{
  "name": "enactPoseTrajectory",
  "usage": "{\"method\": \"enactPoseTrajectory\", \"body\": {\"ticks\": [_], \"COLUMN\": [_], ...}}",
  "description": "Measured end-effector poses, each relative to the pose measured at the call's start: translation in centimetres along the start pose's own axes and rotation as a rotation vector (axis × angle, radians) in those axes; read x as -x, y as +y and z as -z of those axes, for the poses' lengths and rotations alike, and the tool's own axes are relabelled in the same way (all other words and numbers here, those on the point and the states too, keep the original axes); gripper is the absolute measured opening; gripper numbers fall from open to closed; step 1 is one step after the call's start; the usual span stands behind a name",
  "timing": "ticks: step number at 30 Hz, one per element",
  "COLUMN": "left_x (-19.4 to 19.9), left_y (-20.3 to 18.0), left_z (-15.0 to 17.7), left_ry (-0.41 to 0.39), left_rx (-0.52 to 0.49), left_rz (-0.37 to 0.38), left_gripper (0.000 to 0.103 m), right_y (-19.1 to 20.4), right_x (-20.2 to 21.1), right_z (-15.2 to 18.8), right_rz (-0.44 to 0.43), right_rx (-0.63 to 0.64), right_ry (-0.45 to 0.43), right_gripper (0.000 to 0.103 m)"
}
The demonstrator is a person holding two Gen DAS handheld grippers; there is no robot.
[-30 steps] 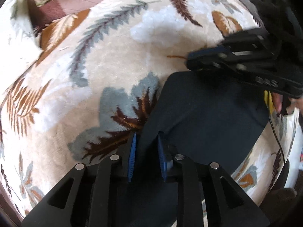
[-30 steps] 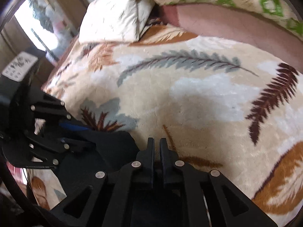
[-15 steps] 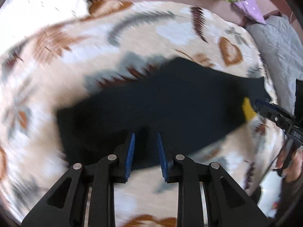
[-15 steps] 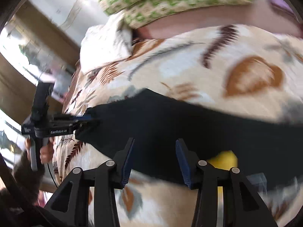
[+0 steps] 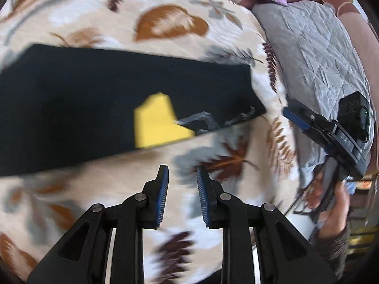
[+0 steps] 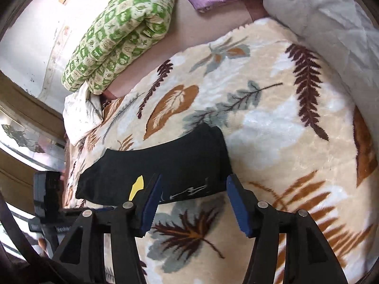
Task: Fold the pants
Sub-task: 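Grasp the pants edge by the yellow tag with the left tool while the right tool grasps too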
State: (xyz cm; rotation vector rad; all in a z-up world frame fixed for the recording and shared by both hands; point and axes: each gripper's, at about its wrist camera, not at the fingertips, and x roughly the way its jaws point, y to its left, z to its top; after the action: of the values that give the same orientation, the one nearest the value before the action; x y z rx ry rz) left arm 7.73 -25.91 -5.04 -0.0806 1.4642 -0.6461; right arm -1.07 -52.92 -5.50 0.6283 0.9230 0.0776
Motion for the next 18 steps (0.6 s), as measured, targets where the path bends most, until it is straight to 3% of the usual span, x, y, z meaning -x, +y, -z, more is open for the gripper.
{"method": "enactPoseTrajectory", "body": {"ticks": [5, 10, 18], "left_x": [-2.6, -3.9, -5.3], "left_y": [-1.5, -0.8, -0.8], "left_z": [0.3, 0.2, 0.8], "left_ry": [0.028, -0.032, -0.132], "left_rx": [0.151, 0.424, 0.605], "left_rz": [0.091, 0.247, 0.273], "left_gripper": [0.022, 0.022, 0.022], "right_y": [-2.0, -3.1, -4.6], "right_x": [-1.7, -3.4, -4.5], "right_z": [-0.9, -1.5, -2.0], "right_rz": [-0.05, -0.09, -0.142], "right_rx": [-0.01, -0.005, -0.01], "right_ry": [0.032, 0.057, 0.065], "right_gripper": [0.058, 0.059, 0.059]}}
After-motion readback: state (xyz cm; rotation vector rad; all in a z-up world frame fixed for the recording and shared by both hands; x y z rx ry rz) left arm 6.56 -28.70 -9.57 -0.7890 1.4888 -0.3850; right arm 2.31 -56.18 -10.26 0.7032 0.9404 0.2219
